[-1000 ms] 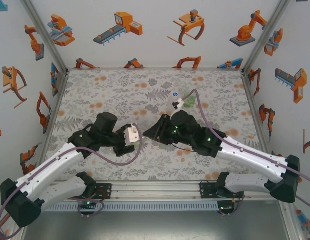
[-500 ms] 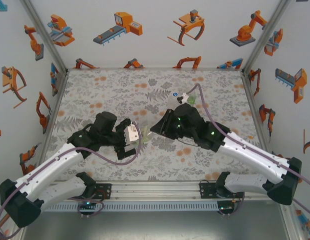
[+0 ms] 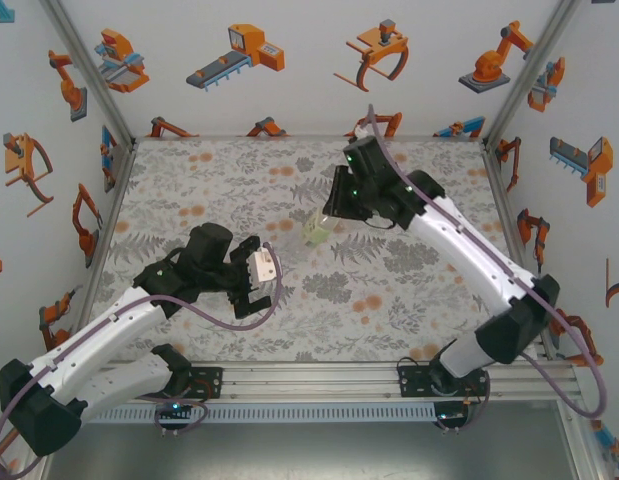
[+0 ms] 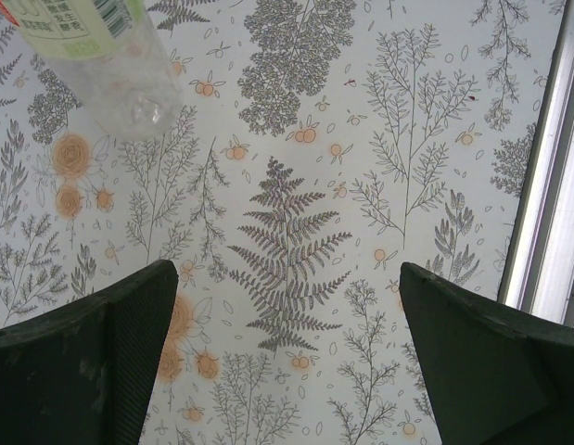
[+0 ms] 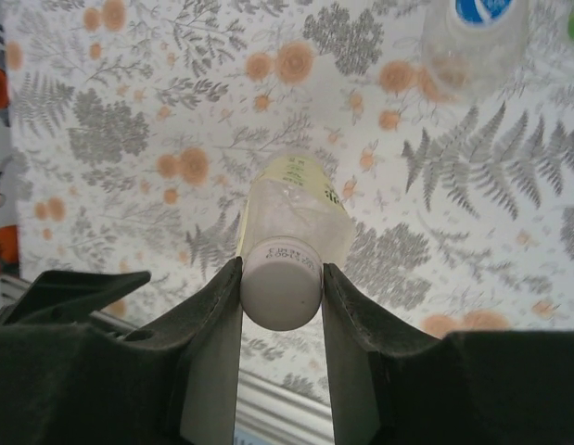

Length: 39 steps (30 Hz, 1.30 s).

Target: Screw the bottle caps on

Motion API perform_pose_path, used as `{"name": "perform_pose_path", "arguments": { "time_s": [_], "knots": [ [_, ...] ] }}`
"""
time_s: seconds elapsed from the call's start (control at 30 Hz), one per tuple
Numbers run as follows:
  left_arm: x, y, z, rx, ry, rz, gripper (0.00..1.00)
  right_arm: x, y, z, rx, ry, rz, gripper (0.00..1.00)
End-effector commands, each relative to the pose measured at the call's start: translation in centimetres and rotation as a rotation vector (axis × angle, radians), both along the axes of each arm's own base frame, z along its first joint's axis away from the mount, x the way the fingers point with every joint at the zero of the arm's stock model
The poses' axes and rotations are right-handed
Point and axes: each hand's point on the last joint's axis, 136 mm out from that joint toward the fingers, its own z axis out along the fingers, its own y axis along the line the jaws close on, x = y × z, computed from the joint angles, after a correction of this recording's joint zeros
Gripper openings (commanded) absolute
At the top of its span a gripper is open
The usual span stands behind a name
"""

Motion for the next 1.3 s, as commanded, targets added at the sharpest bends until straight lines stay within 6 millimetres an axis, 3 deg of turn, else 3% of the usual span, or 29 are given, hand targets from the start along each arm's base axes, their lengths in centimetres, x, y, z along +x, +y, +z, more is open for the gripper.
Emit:
{"name": "perform_pose_path", "arguments": {
  "time_s": [0.0,0.23,0.43,0.73,0.9,1.07,1.27],
  "knots": [
    [-0.3,-0.1,0.4,-0.019,0.003,0.002,0.97,1.7,0.1,-0.2,-0.13,-0.018,0.089,0.16],
    [-0.4,-0.1,0.4,-0.019,0.008,-0.002,0.97,6.6,1.9,-0.7,-0.268,-0.028,0.156,0.2],
    [-0.3,-0.1,0.4,-0.017,0.007,-0.001,0.97,9.4,3.4,-1.9,-0.29,-0.022,0.165,0.21],
    [-0.3,-0.1,0.4,-0.017,0.007,-0.002,0.97,11.1,4.8,-4.4,-0.297,0.002,0.17,0.29],
    [-0.3,-0.1,0.4,-0.016,0.007,0.001,0.97,11.3,5.2,-5.5,-0.292,0.018,0.175,0.43],
    [-0.2,-0.1,0.3,-0.013,0.009,0.003,0.97,11.7,5.5,-4.4,-0.27,-0.017,0.171,0.61],
    [0.1,-0.1,0.0,-0.004,0.011,0.014,0.97,11.5,5.0,-0.4,-0.237,-0.1,0.155,0.63]
  ]
}}
